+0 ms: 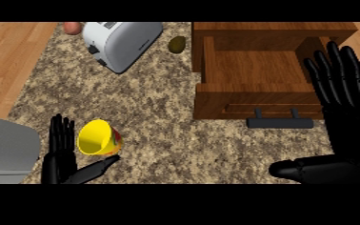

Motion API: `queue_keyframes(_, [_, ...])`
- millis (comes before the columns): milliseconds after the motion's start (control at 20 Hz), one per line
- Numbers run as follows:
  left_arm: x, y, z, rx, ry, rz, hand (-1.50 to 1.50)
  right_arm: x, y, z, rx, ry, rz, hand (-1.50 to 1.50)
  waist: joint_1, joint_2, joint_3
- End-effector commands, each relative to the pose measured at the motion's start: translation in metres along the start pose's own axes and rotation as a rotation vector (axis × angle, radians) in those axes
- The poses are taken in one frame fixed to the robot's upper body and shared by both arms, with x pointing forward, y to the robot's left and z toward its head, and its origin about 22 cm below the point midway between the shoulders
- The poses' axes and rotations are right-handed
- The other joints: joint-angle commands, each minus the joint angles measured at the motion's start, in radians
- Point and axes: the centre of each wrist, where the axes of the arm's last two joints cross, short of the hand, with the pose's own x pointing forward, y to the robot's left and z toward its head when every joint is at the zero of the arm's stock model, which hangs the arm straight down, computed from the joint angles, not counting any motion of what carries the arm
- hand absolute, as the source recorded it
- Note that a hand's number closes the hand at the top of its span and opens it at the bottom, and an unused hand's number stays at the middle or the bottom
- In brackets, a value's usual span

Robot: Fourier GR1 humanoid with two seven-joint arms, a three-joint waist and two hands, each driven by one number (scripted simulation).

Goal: Pick up the cup, place it into the drawer and close the drawer

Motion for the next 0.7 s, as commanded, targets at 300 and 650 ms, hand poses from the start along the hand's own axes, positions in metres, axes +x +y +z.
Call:
queue_keyframes(300, [-0.031, 0.002, -0.007, 0.047, -0.003, -0.004, -1.5, 0.014, -0.002, -0.003, 0.026, 0.03, 0.014, -1.5, -0.001, 0.0, 0.0])
queue_keyframes(650, [-0.036, 0.018, 0.003, 0.036, 0.006, -0.006, -1.5, -0.001, -0.005, -0.013, 0.02, 0.009, -0.007, -1.5, 0.002, 0.0, 0.0])
